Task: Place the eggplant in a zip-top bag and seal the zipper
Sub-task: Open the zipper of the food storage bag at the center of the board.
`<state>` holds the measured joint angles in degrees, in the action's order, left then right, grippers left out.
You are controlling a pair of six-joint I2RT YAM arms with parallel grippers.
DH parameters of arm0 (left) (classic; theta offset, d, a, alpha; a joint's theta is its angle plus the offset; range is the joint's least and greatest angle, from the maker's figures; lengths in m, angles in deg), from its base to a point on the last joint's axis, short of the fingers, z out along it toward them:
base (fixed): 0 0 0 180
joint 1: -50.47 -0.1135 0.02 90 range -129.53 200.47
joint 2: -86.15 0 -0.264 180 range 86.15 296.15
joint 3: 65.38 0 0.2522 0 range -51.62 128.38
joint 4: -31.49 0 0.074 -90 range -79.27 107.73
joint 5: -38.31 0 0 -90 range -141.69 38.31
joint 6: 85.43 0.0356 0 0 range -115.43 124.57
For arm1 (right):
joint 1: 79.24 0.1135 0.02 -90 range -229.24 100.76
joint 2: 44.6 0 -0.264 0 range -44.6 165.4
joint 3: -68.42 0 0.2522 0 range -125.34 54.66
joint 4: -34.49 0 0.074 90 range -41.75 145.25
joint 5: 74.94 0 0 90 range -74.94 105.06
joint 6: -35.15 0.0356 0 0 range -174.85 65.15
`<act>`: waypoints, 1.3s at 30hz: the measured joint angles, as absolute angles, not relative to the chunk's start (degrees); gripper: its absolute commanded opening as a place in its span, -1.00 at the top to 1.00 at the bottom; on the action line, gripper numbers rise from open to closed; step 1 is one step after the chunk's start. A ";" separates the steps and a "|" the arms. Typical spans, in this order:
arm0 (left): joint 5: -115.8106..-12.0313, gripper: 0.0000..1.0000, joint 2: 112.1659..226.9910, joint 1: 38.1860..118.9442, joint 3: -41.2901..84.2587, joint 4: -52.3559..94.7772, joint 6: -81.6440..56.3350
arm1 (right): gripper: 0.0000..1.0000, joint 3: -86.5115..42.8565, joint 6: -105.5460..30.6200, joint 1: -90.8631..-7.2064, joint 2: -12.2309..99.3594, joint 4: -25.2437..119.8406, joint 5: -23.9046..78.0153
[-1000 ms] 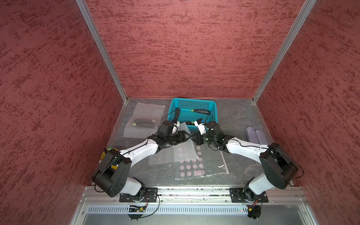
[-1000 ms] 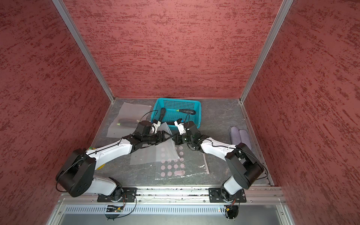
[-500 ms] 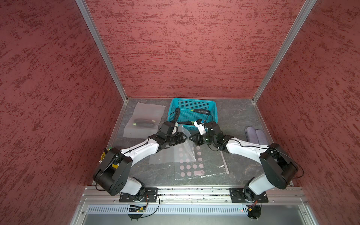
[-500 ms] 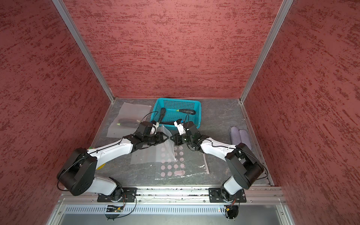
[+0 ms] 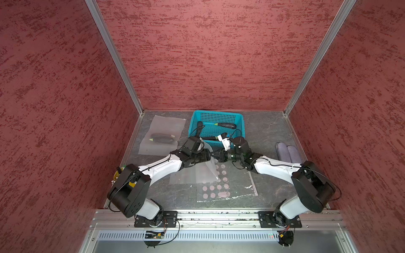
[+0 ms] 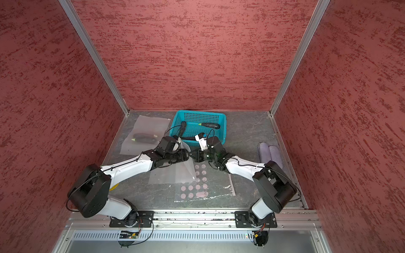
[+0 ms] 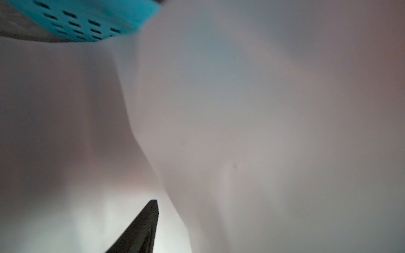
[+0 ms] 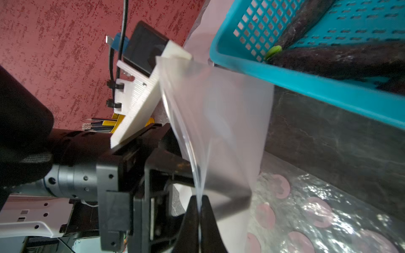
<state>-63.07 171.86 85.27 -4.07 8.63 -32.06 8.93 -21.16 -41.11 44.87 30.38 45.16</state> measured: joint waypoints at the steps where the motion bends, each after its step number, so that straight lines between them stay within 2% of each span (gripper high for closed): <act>1: -62.57 -0.28 172.28 85.64 -3.87 8.43 -32.03 | 1.00 9.17 -20.54 -41.06 44.87 29.86 45.30; 5: -60.77 -0.20 174.20 86.48 -2.50 6.33 -32.03 | 1.00 9.34 -19.65 -41.09 44.87 29.66 44.55; 10: -58.76 -0.01 174.31 87.20 -1.54 3.42 -32.01 | 1.00 9.34 -20.61 -40.82 44.87 31.34 41.19; 17: -56.95 0.60 172.54 87.15 -1.51 -0.14 -31.42 | 1.00 9.34 -22.29 -40.76 44.85 34.71 36.29; 21: -56.99 0.60 172.06 86.65 -1.51 -0.97 -31.38 | 1.00 9.21 -22.90 -40.69 44.87 35.69 34.83; 24: -57.47 0.32 171.88 86.39 -1.51 -0.93 -31.40 | 1.00 8.49 -23.73 -40.21 44.89 37.64 32.84; 26: -57.89 0.31 171.80 86.30 -1.51 -0.93 -31.14 | 1.00 7.77 -24.28 -39.56 45.07 38.49 31.72; 28: -58.04 0.53 171.75 86.30 -1.51 -0.97 -30.72 | 1.00 7.22 -24.67 -38.90 45.33 38.75 30.98; 30: -58.02 0.67 171.75 86.30 -1.51 -1.10 -30.50 | 1.00 7.16 -24.89 -38.48 45.42 38.86 30.41; 35: -57.78 0.69 171.75 86.24 -1.51 -1.82 -30.46 | 1.00 7.16 -25.29 -38.18 45.79 39.36 29.14; 37: -57.84 0.78 171.73 86.08 -1.51 -1.91 -30.37 | 1.00 7.16 -25.33 -38.18 46.12 39.69 28.53; 39: -58.11 0.96 171.73 85.78 -1.51 -1.95 -30.04 | 1.00 7.16 -25.53 -38.09 46.38 39.98 27.94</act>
